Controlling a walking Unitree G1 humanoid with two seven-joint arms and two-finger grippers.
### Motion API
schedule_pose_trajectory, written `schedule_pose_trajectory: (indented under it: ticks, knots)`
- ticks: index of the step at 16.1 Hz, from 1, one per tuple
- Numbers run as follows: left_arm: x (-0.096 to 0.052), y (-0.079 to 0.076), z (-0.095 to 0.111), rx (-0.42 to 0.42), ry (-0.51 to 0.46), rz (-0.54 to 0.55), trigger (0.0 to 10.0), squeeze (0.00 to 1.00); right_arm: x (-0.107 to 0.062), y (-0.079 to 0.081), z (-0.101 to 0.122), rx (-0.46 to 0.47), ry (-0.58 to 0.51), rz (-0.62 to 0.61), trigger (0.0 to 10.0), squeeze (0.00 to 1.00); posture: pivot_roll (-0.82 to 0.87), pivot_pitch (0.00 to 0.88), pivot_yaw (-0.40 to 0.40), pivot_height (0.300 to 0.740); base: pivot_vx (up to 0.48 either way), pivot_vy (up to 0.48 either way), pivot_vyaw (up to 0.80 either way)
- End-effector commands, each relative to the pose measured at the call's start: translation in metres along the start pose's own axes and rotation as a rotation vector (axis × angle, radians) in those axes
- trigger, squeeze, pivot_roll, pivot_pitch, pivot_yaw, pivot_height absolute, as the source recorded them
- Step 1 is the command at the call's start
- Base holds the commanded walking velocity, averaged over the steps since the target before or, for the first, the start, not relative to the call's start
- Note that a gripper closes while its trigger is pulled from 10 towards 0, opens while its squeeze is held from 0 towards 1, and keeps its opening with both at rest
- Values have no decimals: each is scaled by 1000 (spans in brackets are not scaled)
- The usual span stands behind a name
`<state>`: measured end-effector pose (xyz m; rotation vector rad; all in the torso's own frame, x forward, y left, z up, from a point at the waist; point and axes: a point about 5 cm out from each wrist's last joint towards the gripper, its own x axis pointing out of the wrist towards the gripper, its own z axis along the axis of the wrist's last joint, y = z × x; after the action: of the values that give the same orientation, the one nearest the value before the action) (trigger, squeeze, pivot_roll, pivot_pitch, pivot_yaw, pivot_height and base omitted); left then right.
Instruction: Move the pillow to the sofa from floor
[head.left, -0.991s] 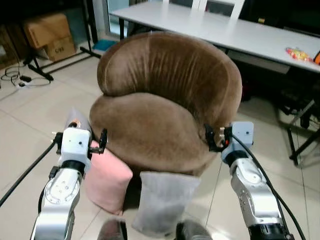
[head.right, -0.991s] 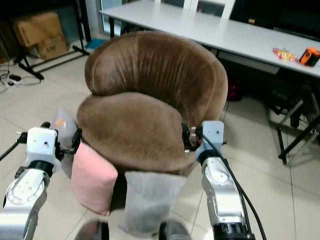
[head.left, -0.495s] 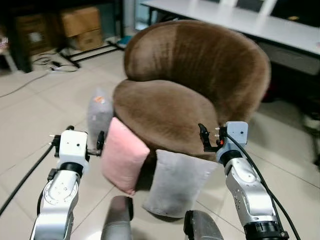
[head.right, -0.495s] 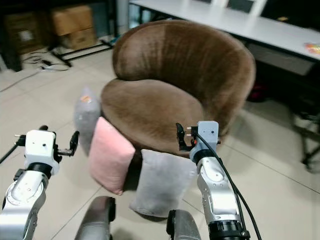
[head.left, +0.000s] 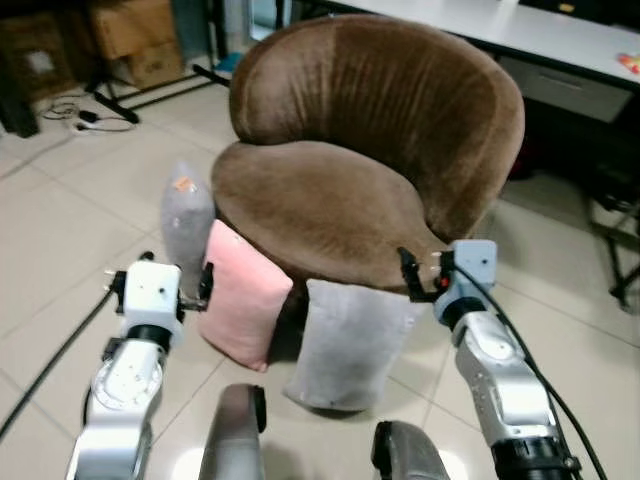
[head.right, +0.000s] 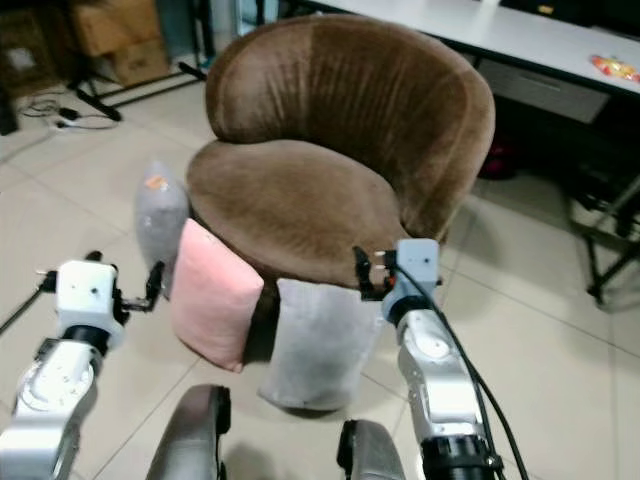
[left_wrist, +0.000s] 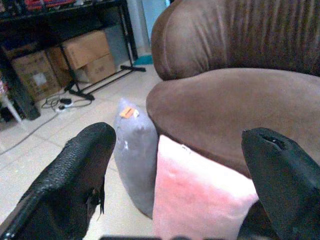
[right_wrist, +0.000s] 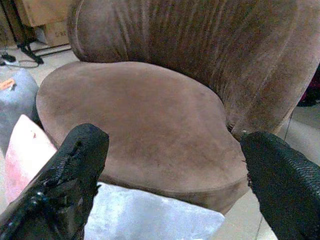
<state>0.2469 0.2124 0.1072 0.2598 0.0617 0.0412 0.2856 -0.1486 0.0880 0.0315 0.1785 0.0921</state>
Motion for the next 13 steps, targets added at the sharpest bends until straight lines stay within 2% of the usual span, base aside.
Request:
schedule_pose_trajectory:
  ticks: [1,4,6,7,13]
  knots:
    - [2,-3,5,-3,-17,-14,10000,0,0,-7,3,-29,-11,-35,10000,1000,-13,0,-60,626,0,0,0]
    - [4,0,6,8,-18,-27,10000,0,1,-7,2,-43,-2,-62,10000,1000,-15,0,-38,626,0,0,0]
    - [7,3,8,10,-22,-34,10000,0,0,-4,0,9,-2,-55,10000,1000,-22,0,-10,626,0,0,0]
    - [8,4,8,14,-23,-39,10000,0,0,-3,-1,5,-1,-60,10000,1000,-23,0,-8,626,0,0,0]
    - [13,1,9,14,-29,-78,10000,0,-4,-6,0,9,-62,-129,10000,1000,-37,0,10,626,306,0,0]
